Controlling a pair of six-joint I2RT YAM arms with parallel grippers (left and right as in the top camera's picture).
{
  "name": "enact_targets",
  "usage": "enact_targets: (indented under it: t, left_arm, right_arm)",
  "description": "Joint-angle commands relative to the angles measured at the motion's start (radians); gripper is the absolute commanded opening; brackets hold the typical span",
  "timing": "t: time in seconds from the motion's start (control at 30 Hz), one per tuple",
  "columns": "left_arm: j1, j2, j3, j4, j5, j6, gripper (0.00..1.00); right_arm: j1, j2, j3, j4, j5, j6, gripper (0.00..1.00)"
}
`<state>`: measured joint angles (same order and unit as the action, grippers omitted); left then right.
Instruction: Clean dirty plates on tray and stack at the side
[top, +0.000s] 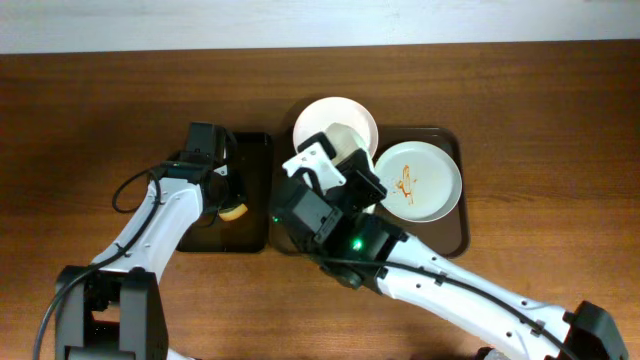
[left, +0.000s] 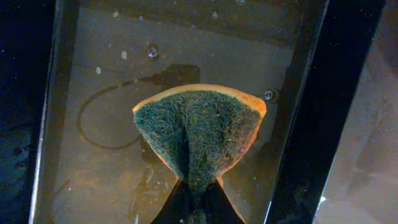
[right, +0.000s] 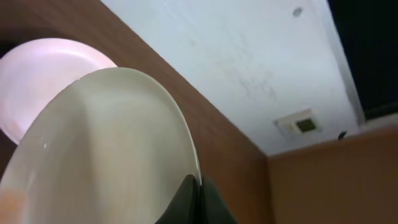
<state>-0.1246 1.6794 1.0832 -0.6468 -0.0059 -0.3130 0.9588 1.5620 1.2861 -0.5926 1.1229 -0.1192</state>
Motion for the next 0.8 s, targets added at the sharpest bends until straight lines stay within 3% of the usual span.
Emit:
enact_targets:
  t: [0.0,0.07,0.13,0.23,0.53,0.6,0.77]
  left_arm:
    - [0.005,0.007,-0.004,0.002,0.011,0.013,0.0]
    - [0.005,0.007,-0.004,0.002,0.011,0.013,0.0]
    - [0.005,0.007,-0.004,0.002,0.011,0.013,0.0]
    - [0.005,0.007,-0.004,0.002,0.014,0.013,0.0]
    - [0.005,0.007,-0.004,0.002,0.018,0.013,0.0]
    - [0.005,0.007,-0.004,0.001,0.018,0.013,0.0]
    - [0.005,0.007,-0.004,-0.002,0.018,0.013,0.0]
  right_arm:
    - [0.009,-0.022,0.018,0.023,0.048,-0.055,0.04]
    - [0.0,-0.022,0.018,0.028,0.048,0.056,0.04]
    - [-0.043,-0.023,0.018,-0.032,-0.01,0.285,0.04]
    - [-0.207,-0.023,0.018,-0.179,-0.256,0.539,0.04]
    - [-0.826,-0.069,0.018,-0.36,-0.829,0.57,0.04]
    - [-0.943,-0.069,0.018,-0.418,-0.996,0.569,0.31]
    - [-1.141,-0.069,0.01,-0.7,-1.063,0.516,0.47]
